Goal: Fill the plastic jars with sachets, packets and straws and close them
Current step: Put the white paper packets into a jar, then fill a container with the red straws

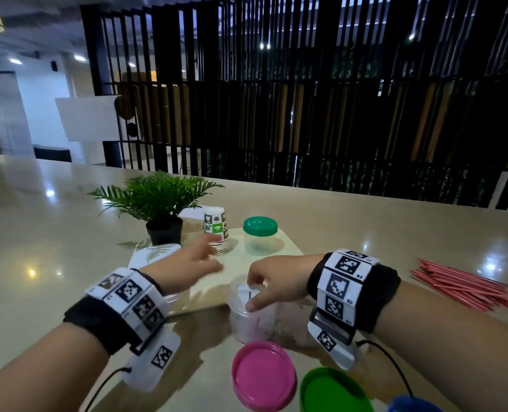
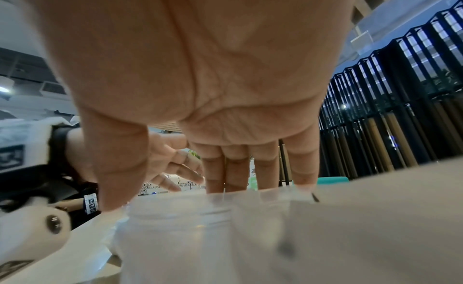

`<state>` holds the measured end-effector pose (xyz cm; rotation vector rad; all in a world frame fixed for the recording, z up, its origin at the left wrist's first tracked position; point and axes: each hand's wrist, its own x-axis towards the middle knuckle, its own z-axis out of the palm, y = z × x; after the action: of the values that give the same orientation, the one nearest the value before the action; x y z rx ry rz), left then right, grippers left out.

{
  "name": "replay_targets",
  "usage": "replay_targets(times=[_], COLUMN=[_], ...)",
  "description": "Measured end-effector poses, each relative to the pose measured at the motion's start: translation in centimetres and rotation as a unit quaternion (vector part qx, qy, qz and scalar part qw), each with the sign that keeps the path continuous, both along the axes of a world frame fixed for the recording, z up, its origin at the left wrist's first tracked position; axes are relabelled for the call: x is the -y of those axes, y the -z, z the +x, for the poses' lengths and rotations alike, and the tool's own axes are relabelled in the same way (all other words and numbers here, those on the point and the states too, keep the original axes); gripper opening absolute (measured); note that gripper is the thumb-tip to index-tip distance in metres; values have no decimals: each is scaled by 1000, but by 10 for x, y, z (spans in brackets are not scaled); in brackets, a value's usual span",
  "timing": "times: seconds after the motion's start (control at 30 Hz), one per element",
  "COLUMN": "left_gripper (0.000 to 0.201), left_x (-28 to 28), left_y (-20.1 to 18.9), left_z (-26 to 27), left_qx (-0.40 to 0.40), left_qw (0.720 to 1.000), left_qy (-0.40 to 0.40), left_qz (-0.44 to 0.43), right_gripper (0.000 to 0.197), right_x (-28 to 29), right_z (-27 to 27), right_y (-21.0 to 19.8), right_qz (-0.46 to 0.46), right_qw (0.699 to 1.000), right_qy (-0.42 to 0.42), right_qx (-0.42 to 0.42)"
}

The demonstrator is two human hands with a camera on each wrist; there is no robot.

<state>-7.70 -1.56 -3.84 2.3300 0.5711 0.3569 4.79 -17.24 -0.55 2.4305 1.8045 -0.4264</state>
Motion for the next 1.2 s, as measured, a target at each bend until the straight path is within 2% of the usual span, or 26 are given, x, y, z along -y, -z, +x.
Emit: replay_targets(times=[0.07, 0.17, 0.23, 0.3, 0.43, 0.47, 0.6, 0.67, 0.77, 0.83, 0.93, 0.97, 1.0, 1.1, 1.2], left_gripper=[61, 97, 110, 119, 160, 160, 104, 95, 92, 98, 128, 133, 129, 96, 87], left_x=[-34, -78, -96, -108, -120, -118, -111, -108, -101, -100, -122, -116, -102, -82, -83], left_y=[2, 11, 16, 20, 27, 27, 26, 29, 27, 26, 37, 32, 24, 10, 9], left_z=[-3, -7, -8, -7, -2, -1, 1, 1, 2, 3, 7, 6, 4, 6, 14], left_qx=[8, -167, -241, -279, -306, -301, -255, -256, -256, -263, -283, -285, -293, -310, -308], left_qw=[992, 947, 923, 908, 903, 906, 909, 910, 913, 914, 907, 907, 908, 904, 911], left_qy=[-117, -240, -269, -285, -282, -282, -319, -317, -314, -304, -306, -304, -295, -290, -266], left_qz=[42, 133, 135, 125, 107, 99, 87, 72, 48, 46, 58, 57, 49, 57, 70], right_gripper=[58, 60, 63, 65, 66, 66, 68, 70, 73, 76, 77, 78, 77, 76, 76], right_x=[1, 3, 3, 3, 2, 2, 0, -1, -4, -6, -7, -7, -6, -6, -6], right_z=[-1, 0, 0, 1, 1, 1, 0, 0, -2, -2, -2, -2, -2, -2, -2], right_y=[-1, 1, 4, 6, 8, 8, 7, 4, 0, -1, -1, -1, -1, -1, -2], right_qz=[-2, 8, 24, 32, 37, 39, 35, 29, 25, 24, 18, 18, 19, 18, 17], right_qw=[1000, 1000, 1000, 999, 999, 999, 999, 999, 999, 1000, 1000, 1000, 1000, 1000, 1000], right_qy=[3, 1, 3, 10, 19, 19, 20, 18, 17, 17, 14, 15, 15, 17, 23], right_qx=[-1, 9, 12, 5, 3, 5, 1, 0, 9, 13, 13, 11, 10, 5, -2])
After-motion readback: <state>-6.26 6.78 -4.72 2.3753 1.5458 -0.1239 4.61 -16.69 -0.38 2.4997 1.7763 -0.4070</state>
